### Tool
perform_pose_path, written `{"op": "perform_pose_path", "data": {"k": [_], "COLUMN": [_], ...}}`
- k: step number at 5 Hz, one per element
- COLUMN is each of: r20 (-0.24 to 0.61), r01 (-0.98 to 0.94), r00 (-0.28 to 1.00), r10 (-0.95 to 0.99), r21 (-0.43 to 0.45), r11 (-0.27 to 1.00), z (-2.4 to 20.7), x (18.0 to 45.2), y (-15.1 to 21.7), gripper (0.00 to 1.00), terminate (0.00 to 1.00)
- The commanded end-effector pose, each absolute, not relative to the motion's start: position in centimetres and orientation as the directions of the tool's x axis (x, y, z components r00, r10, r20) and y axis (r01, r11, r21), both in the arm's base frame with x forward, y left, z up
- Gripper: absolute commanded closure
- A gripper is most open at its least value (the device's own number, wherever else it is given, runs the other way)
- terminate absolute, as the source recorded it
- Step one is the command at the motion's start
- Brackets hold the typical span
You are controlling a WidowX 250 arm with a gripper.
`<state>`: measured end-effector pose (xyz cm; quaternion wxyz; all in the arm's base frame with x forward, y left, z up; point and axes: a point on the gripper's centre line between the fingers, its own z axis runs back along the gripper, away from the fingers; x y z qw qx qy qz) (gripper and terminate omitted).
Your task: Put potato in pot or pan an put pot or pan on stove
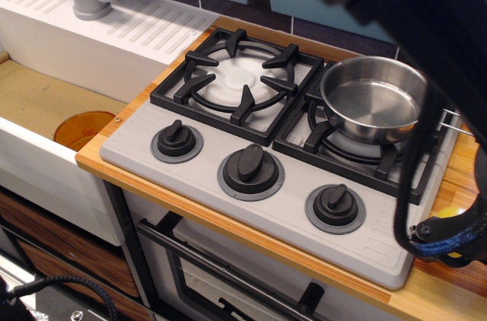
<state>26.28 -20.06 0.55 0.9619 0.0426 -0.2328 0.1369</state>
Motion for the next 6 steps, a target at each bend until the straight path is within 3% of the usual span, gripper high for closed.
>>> {"op": "perform_pose_path", "data": {"k": [1,3,6], "r20": [0.472,0.462,0.352], "r01": [-0.296,-0.302,-0.318], "r00": [0.839,0.842,0.888], "r10": [0.27,0.278,0.297], "r21": [-0.02,-0.023,0.002], "r11": [0.955,0.953,0.948], "z": [0.8,1.5,7.4], "x": [27.2,26.8,26.5], "y": [-20.5,-20.3,-17.9], "gripper": [1.0,1.0,1.0], "terminate": [0.0,0.0,0.0]}}
